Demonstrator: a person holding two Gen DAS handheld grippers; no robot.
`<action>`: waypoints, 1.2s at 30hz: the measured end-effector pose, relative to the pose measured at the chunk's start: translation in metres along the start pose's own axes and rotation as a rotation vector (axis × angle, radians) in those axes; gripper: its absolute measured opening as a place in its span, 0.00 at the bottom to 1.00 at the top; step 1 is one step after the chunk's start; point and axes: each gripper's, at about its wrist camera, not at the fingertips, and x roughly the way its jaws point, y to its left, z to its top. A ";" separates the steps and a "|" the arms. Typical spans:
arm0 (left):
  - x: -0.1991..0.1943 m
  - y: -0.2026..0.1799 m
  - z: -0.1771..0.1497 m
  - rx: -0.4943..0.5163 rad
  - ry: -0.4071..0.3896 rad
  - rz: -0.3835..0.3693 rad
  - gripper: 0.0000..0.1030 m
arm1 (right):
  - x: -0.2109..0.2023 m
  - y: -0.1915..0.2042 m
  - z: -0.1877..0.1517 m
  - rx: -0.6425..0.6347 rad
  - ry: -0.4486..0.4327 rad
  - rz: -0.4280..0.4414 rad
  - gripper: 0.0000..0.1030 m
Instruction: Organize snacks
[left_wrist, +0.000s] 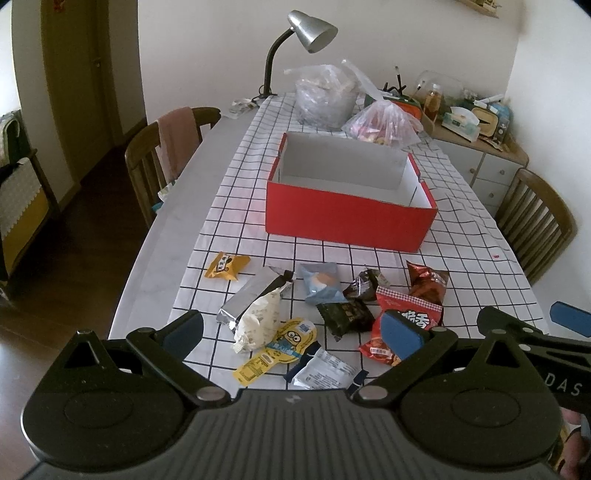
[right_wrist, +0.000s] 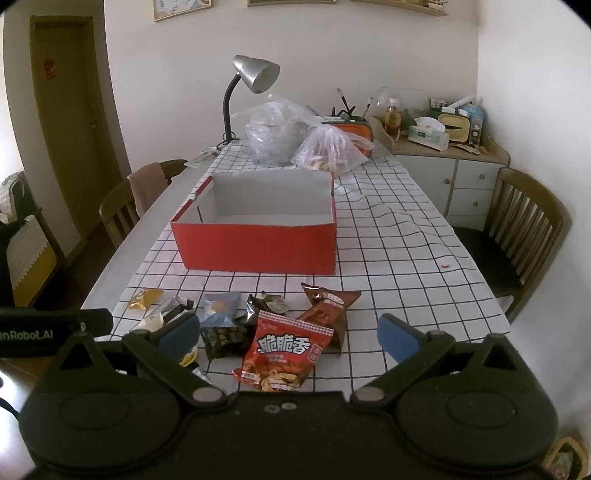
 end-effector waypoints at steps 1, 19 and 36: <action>0.000 0.000 0.000 0.001 0.001 -0.001 1.00 | 0.000 0.000 0.000 -0.001 0.000 0.000 1.00; 0.002 0.002 0.002 0.001 -0.004 0.000 1.00 | 0.007 0.006 0.004 -0.019 0.004 0.003 0.99; 0.038 0.027 -0.006 -0.056 0.034 0.009 1.00 | 0.040 -0.016 -0.010 -0.009 0.066 -0.008 0.97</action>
